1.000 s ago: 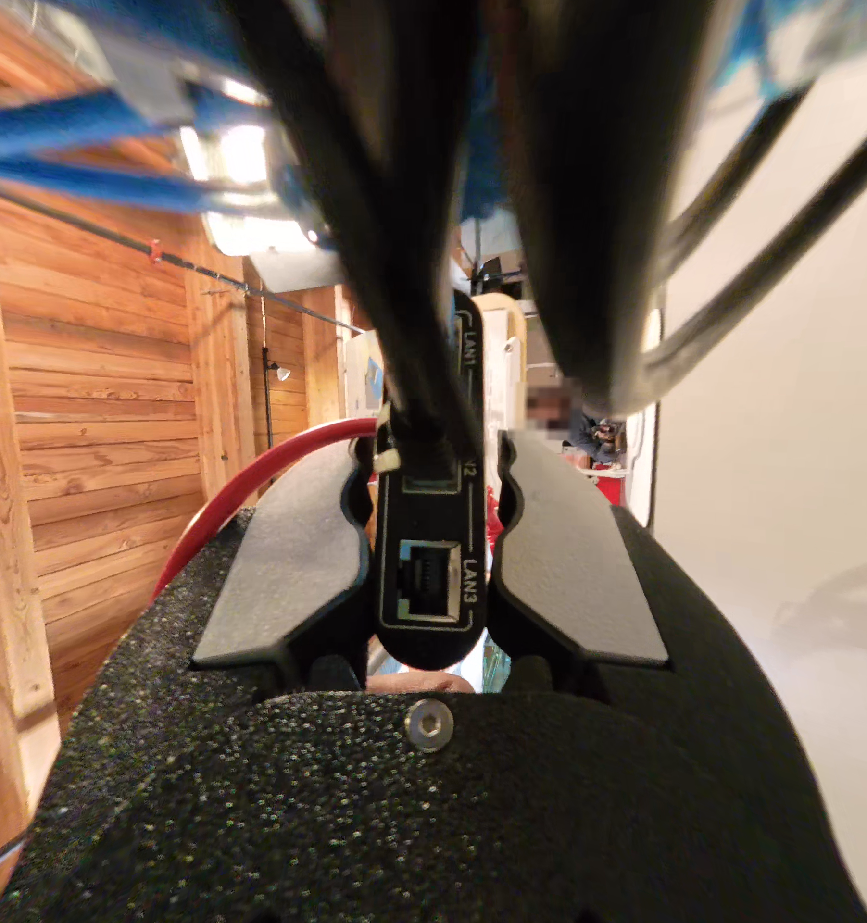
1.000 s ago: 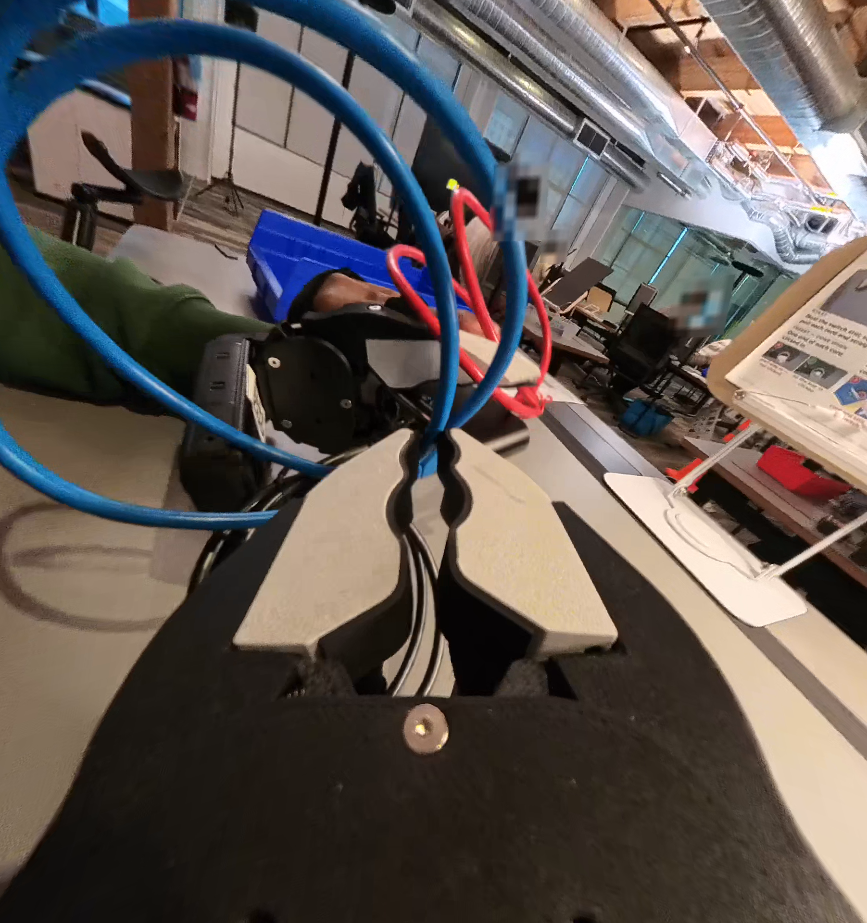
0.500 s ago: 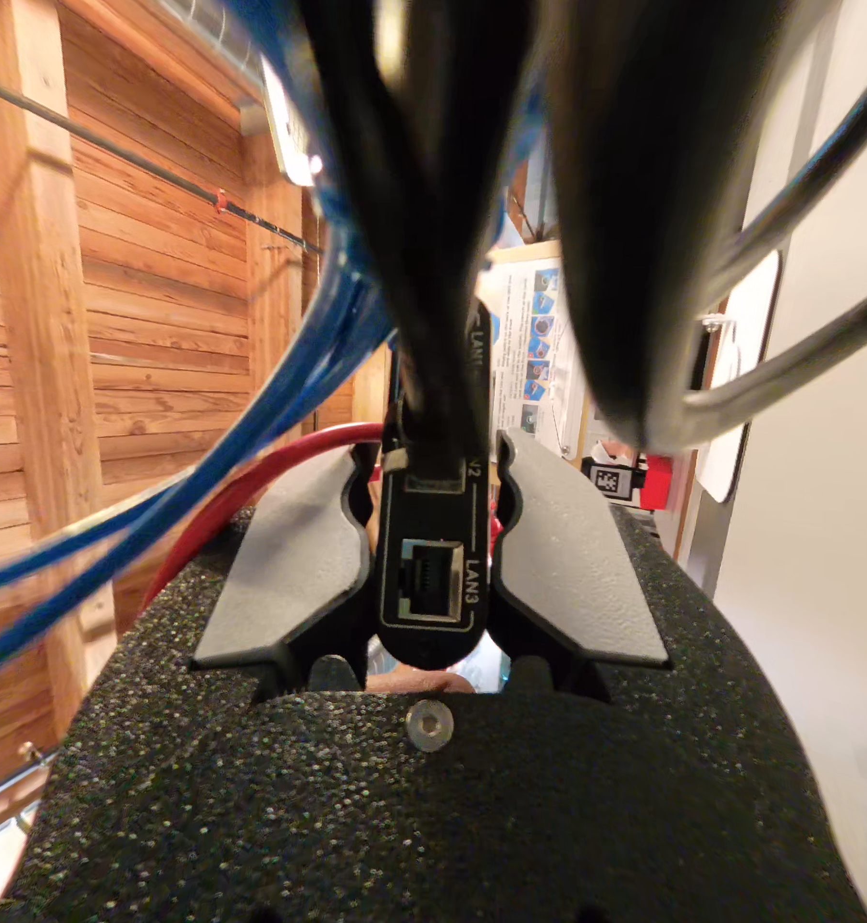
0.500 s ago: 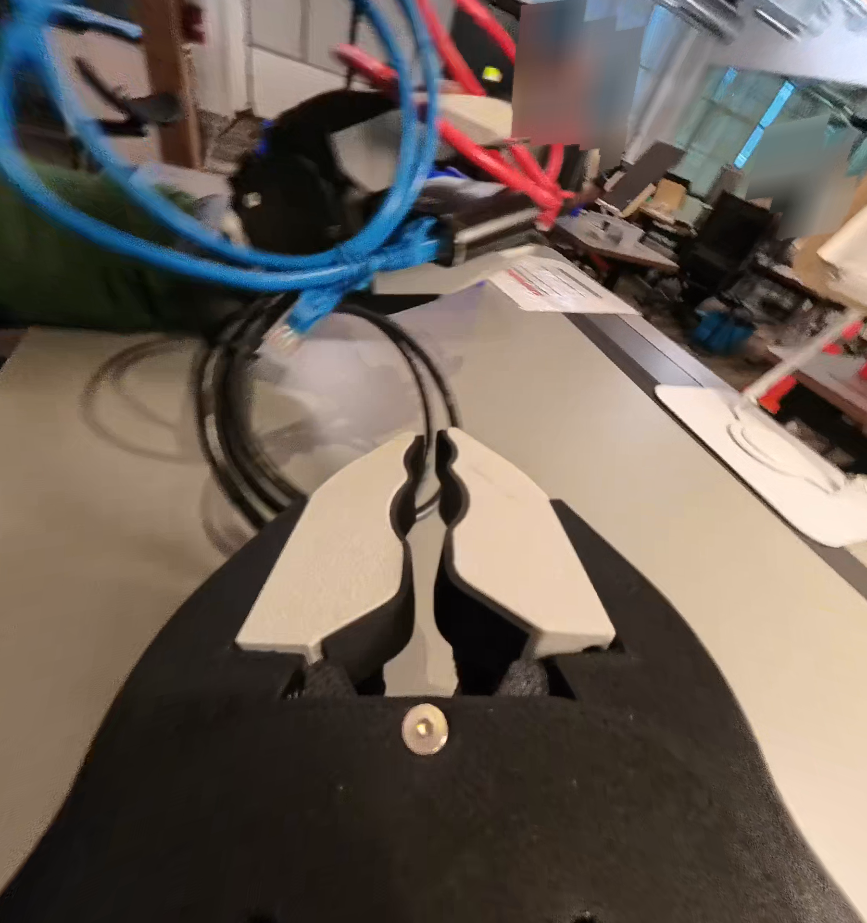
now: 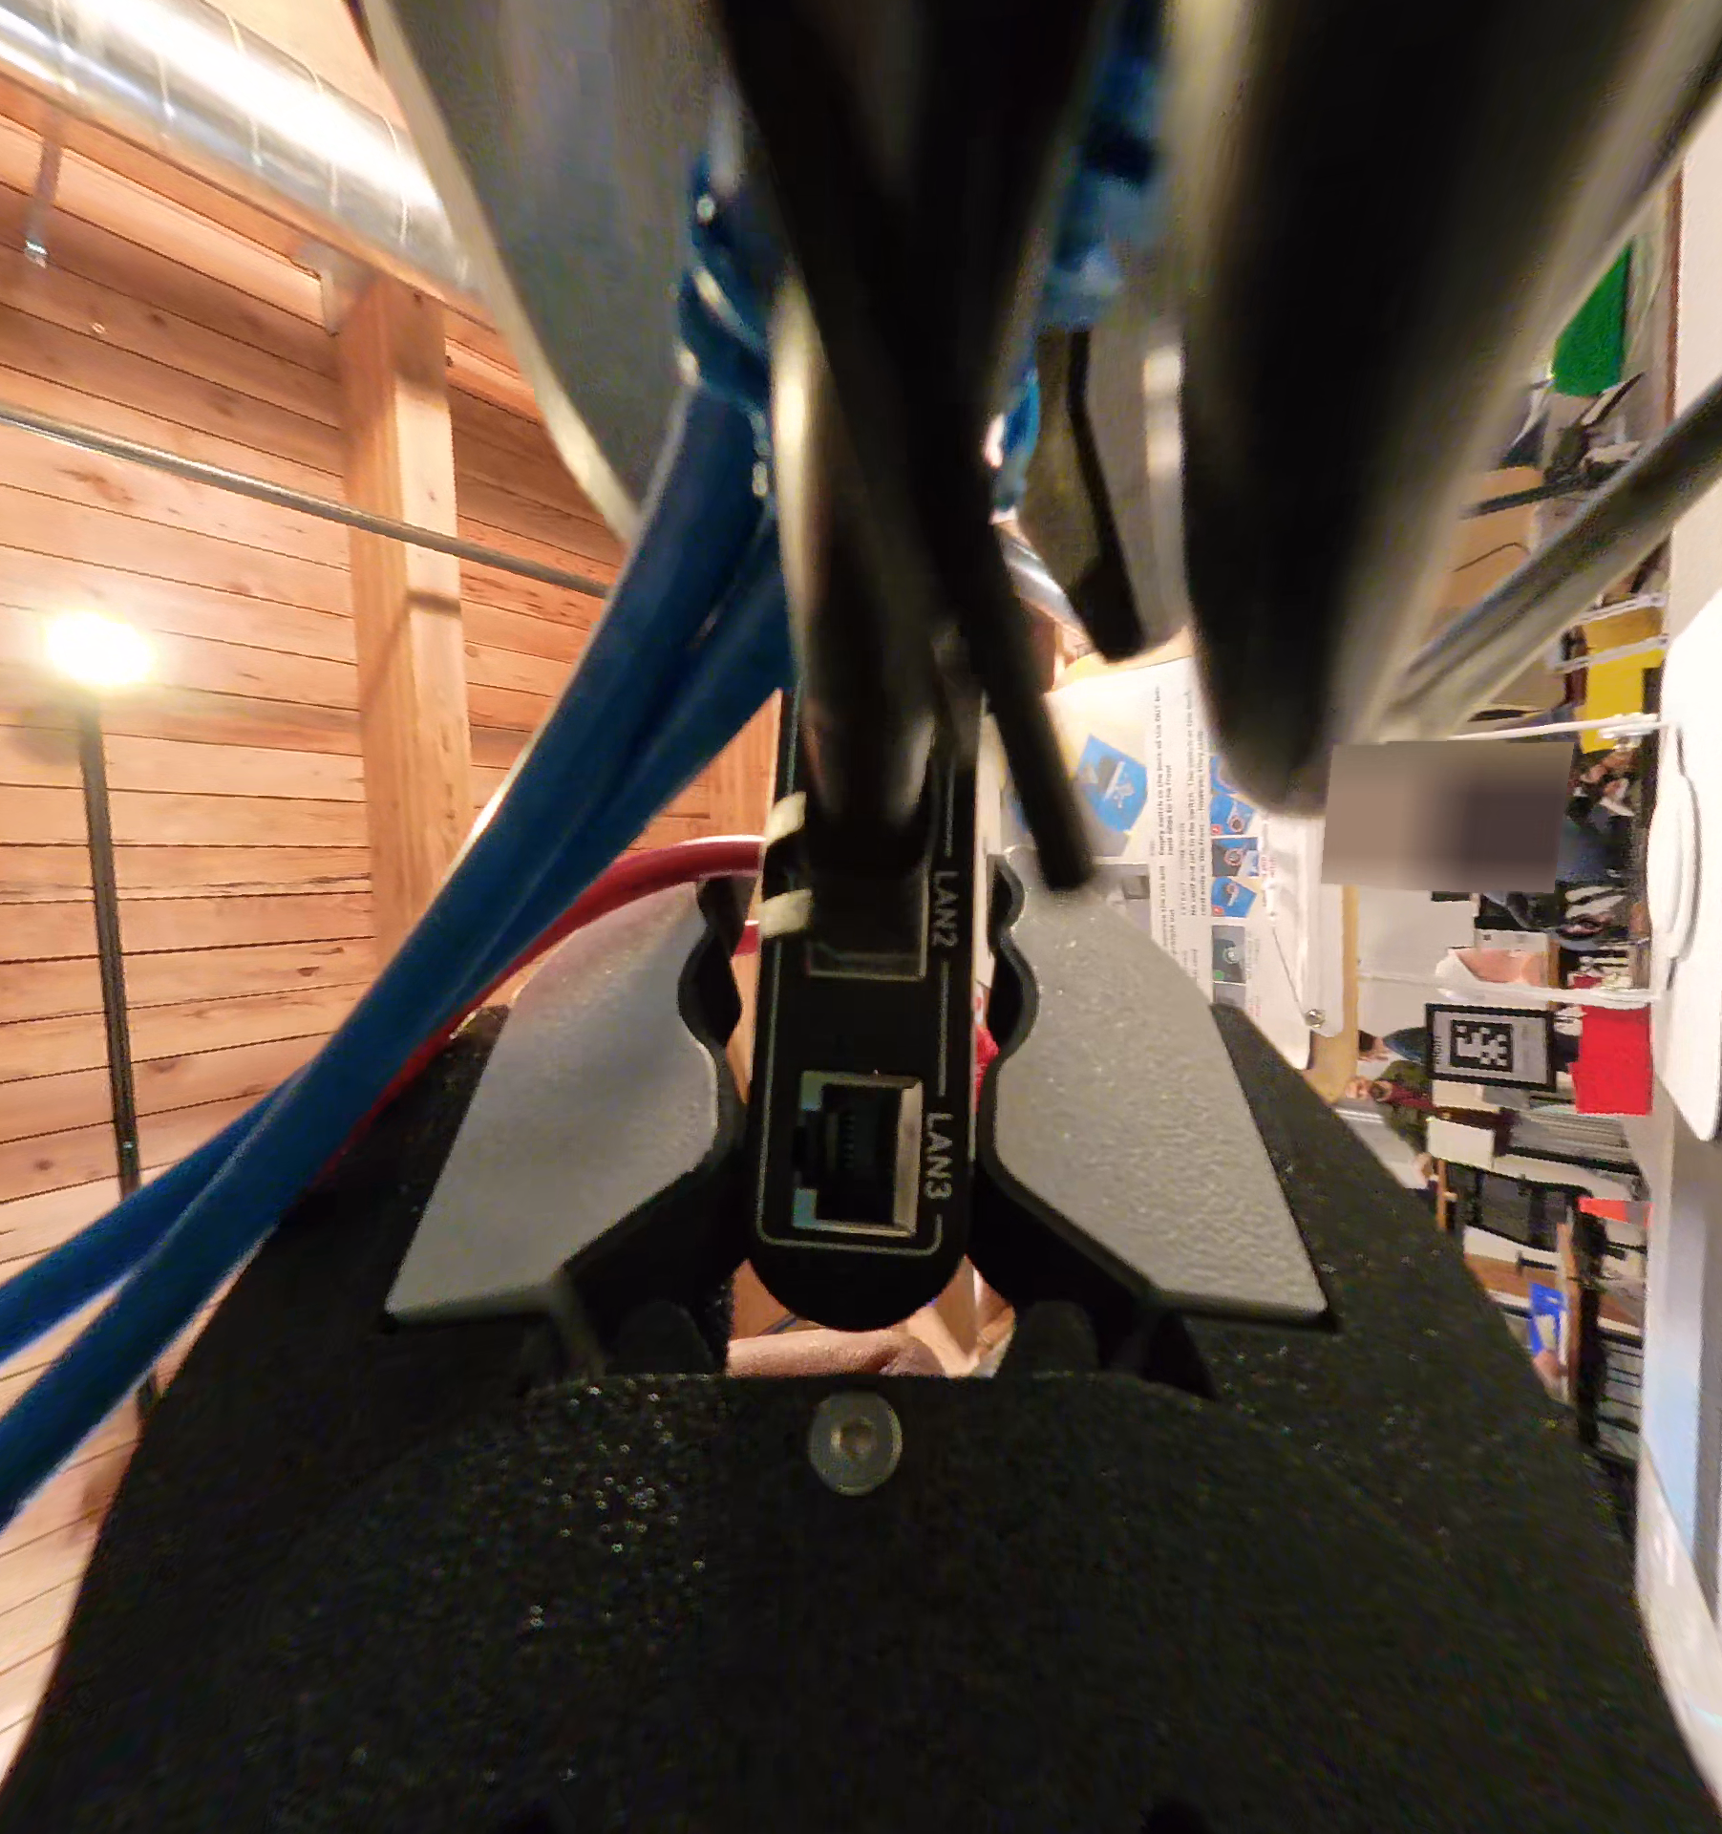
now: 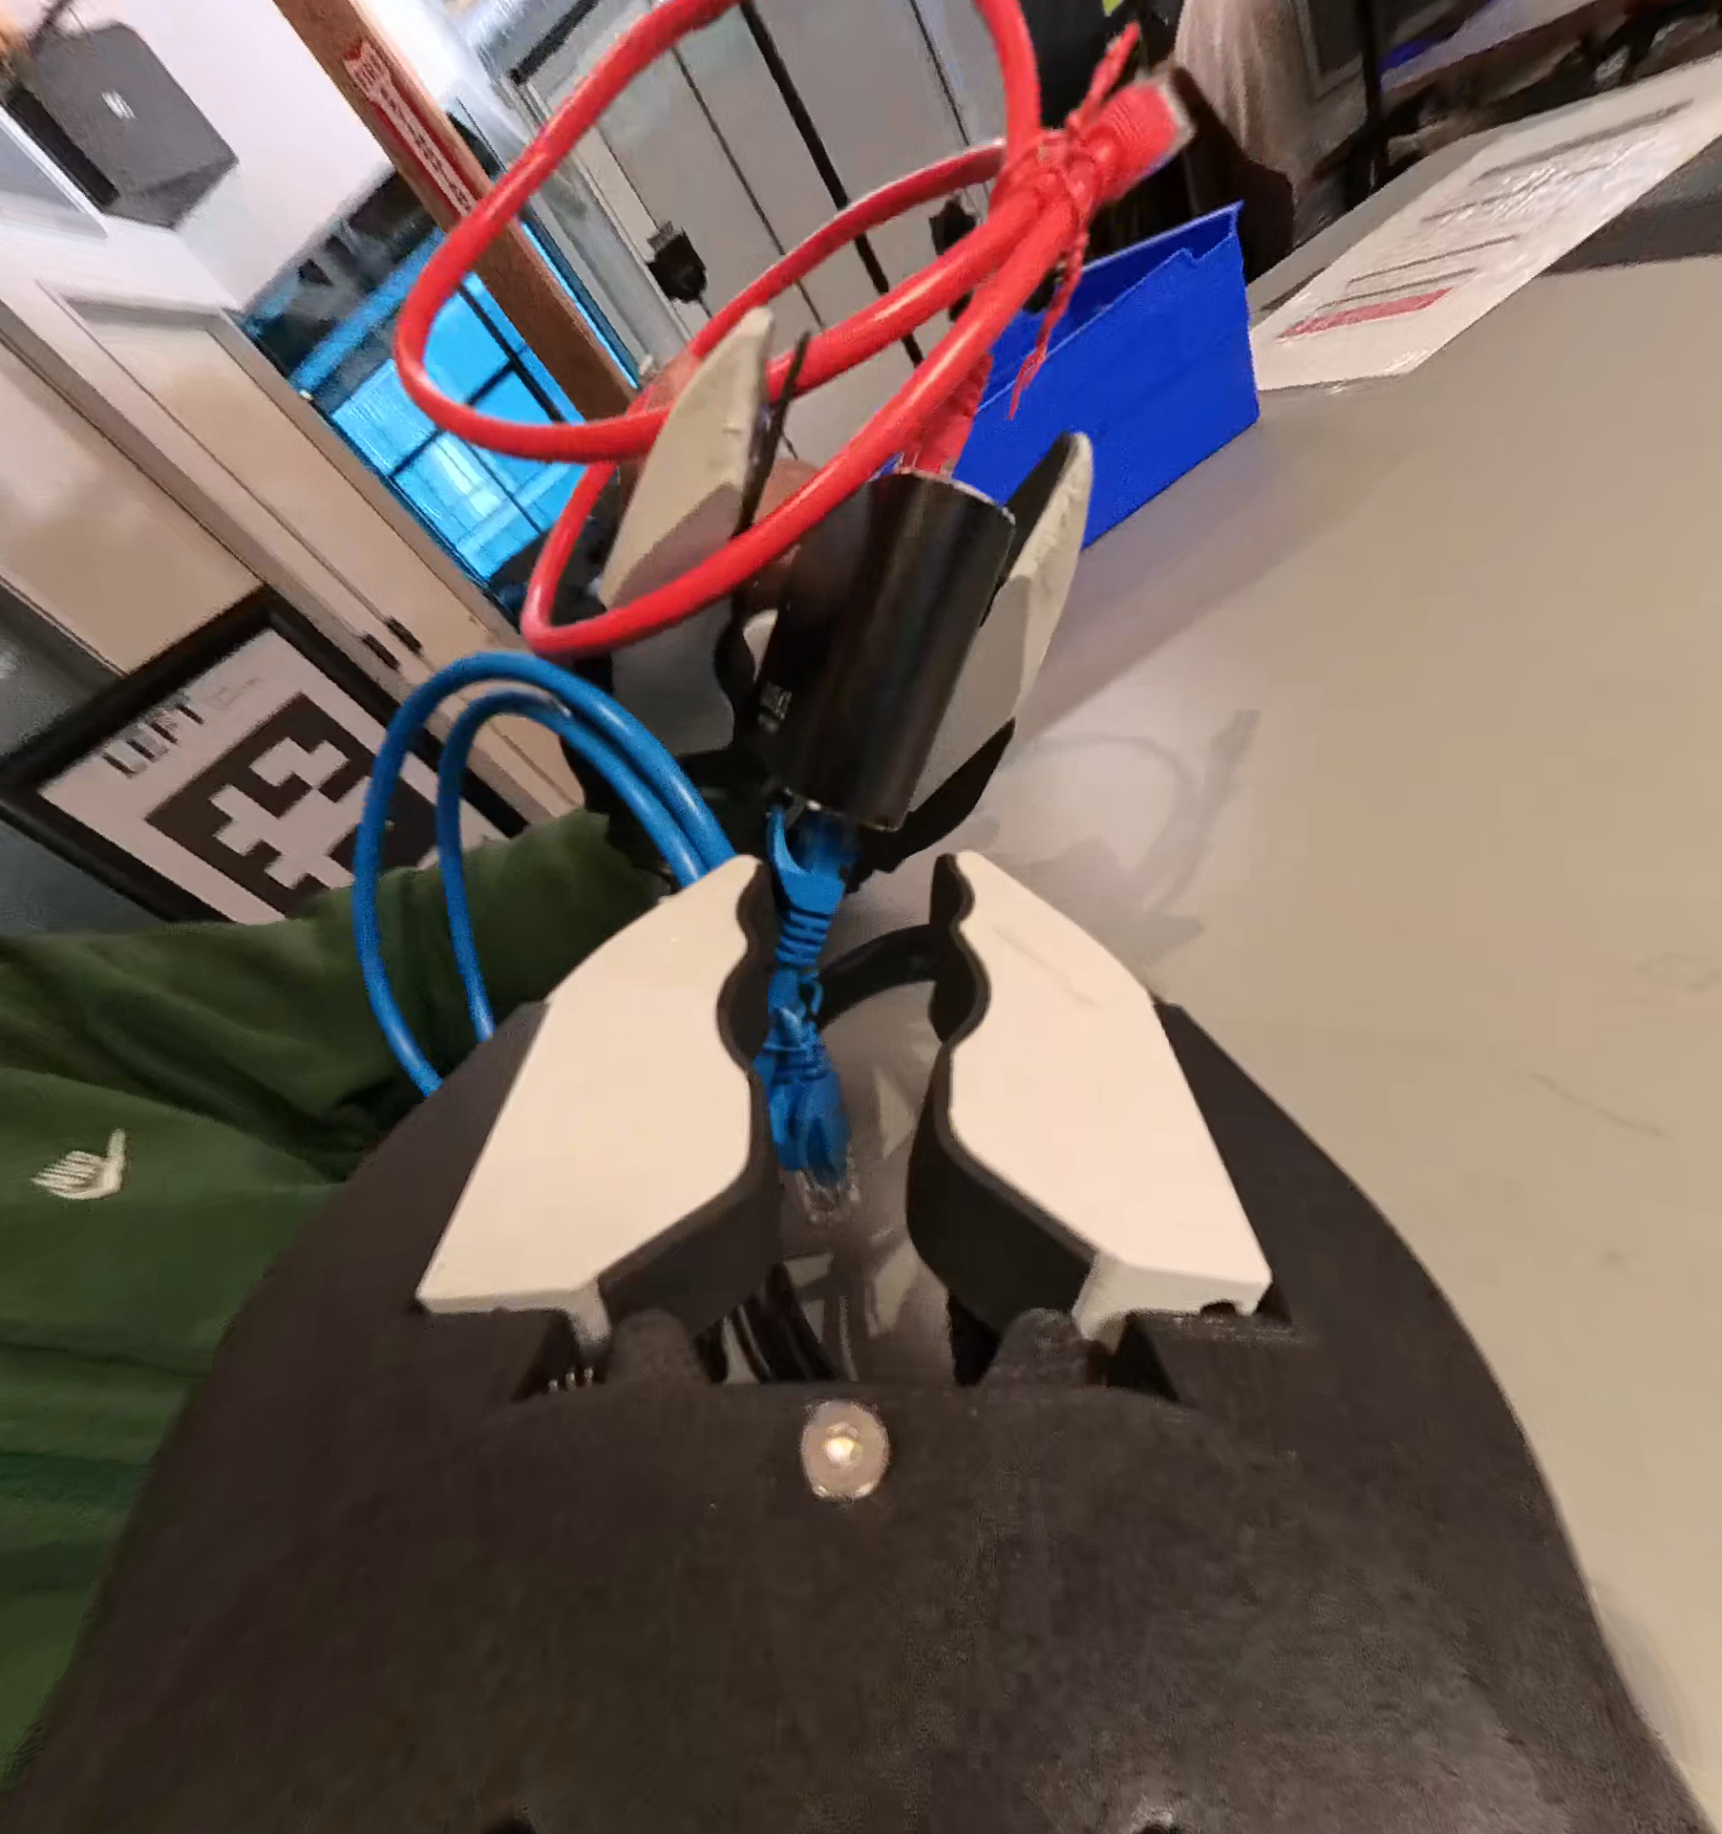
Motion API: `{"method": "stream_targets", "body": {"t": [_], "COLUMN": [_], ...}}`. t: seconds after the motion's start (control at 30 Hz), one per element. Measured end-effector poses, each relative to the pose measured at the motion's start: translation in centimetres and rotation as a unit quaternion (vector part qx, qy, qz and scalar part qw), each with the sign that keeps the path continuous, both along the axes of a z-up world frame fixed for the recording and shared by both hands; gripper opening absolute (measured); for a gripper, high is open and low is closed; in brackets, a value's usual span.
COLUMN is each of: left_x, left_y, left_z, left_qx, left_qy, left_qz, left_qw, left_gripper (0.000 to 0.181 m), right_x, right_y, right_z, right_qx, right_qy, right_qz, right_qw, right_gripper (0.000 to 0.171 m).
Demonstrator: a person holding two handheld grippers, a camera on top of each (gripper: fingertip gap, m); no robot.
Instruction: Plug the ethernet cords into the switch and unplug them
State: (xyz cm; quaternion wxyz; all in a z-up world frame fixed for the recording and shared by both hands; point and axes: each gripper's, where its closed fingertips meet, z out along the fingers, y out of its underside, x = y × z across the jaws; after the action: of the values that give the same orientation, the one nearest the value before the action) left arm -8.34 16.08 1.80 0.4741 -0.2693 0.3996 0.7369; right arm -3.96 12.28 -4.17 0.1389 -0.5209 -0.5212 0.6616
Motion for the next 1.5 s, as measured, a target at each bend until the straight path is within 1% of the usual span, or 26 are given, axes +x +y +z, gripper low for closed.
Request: {"method": "stream_targets", "body": {"t": [0.07, 0.1, 0.23, 0.33, 0.47, 0.53, 0.6, 0.77, 0.83, 0.9, 0.93, 0.97, 1.0, 1.03, 1.13, 1.17, 1.2, 1.27, 1.3, 1.37, 1.43, 1.5], "left_x": [0.4, 0.4, 0.2, 0.6, 0.7, 0.6, 0.5, 0.2, 0.1, -0.2, -0.5, -0.8, -1.2, -1.5, -1.7, -1.9, -2.1, -1.9, -1.6, -1.1, -0.6, 0.5], "left_y": [0.1, 0.2, 0.7, 0.6, 0.0, -0.1, -0.1, -0.1, 0.2, 1.0, 1.4, 1.8, 1.9, 1.8, 1.5, 1.3, 1.2, 0.3, -0.5, -2.3, -3.6, -4.8], "left_z": [-0.1, -0.2, -0.8, -0.5, 0.3, 0.5, 0.4, 0.2, -0.1, -0.9, -1.4, -2.1, -2.5, -2.8, -4.9, -5.9, -7.2, -10.1, -10.8, -11.0, -9.3, -7.7], "left_qx": [0.002, 0.002, -0.01, -0.006, 0.009, 0.009, 0.002, -0.003, -0.019, -0.054, -0.073, -0.098, -0.113, -0.122, -0.189, -0.222, -0.268, -0.381, -0.423, -0.487, -0.501, -0.515], "left_qy": [0.009, 0.006, -0.027, -0.022, -0.013, -0.012, -0.01, -0.025, -0.037, -0.067, -0.083, -0.096, -0.104, -0.105, -0.1, -0.113, -0.139, -0.207, -0.248, -0.351, -0.437, -0.499], "left_qz": [0.0, 0.001, -0.007, -0.008, -0.006, 0.0, -0.001, 0.003, 0.001, -0.002, 0.003, 0.007, 0.012, 0.013, -0.017, -0.027, -0.035, -0.068, -0.093, -0.142, -0.195, -0.255], "left_qw": [1.0, 1.0, 1.0, 1.0, 1.0, 1.0, 1.0, 1.0, 0.999, 0.996, 0.994, 0.99, 0.988, 0.987, 0.977, 0.968, 0.953, 0.899, 0.867, 0.787, 0.721, 0.649], "left_gripper": [0.048, 0.048, 0.048, 0.048, 0.048, 0.048, 0.048, 0.048, 0.047, 0.047, 0.051, 0.065, 0.07, 0.062, 0.061, 0.055, 0.051, 0.048, 0.045, 0.041, 0.036, 0.033], "right_x": [0.0, -0.1, -0.1, 0.2, 0.6, 0.7, 0.7, 0.6, 0.6, 0.5, 0.4, 0.5, 0.6, 0.8, 1.8, 2.2, 2.4, 2.7, 2.7, 2.8, 2.7, 2.7], "right_y": [-0.2, -0.1, 0.3, 0.2, -0.4, -0.8, -1.1, -1.1, -0.9, -0.4, 0.0, 0.5, 1.3, 2.2, 4.5, 4.9, 5.3, 6.1, 6.6, 7.2, 7.4, 7.1], "right_z": [0.5, 0.4, 0.2, 0.2, 0.6, 0.8, 0.6, 0.7, 0.8, 0.9, 1.0, 1.1, 1.3, 1.5, 2.2, 2.7, 3.0, 3.3, 3.3, 3.2, 3.5, 3.8], "right_qx": [-0.029, -0.032, 0.024, 0.044, 0.016, -0.029, -0.058, -0.076, -0.04, 0.008, 0.027, 0.047, 0.063, 0.086, 0.177, 0.194, 0.205, 0.244, 0.272, 0.342, 0.392, 0.417], "right_qy": [0.003, -0.003, 0.001, 0.002, -0.001, -0.004, -0.012, -0.006, 0.007, 0.011, 0.014, 0.018, 0.021, 0.025, 0.05, 0.062, 0.071, 0.075, 0.074, 0.073, 0.082, 0.098], "right_qz": [0.005, 0.002, -0.016, -0.018, -0.016, -0.017, -0.025, -0.036, -0.051, -0.067, -0.077, -0.089, -0.104, -0.123, -0.167, -0.176, -0.183, -0.203, -0.216, -0.236, -0.248, -0.249], "right_qw": [1.0, 0.999, 1.0, 0.999, 1.0, 0.999, 0.998, 0.996, 0.998, 0.998, 0.997, 0.995, 0.992, 0.988, 0.969, 0.963, 0.959, 0.945, 0.935, 0.907, 0.882, 0.869], "right_gripper": [0.023, 0.023, 0.023, 0.023, 0.022, 0.016, 0.016, 0.015, 0.015, 0.016, 0.016, 0.015, 0.015, 0.015, 0.015, 0.015, 0.015, 0.015, 0.014, 0.015, 0.014, 0.014]}}
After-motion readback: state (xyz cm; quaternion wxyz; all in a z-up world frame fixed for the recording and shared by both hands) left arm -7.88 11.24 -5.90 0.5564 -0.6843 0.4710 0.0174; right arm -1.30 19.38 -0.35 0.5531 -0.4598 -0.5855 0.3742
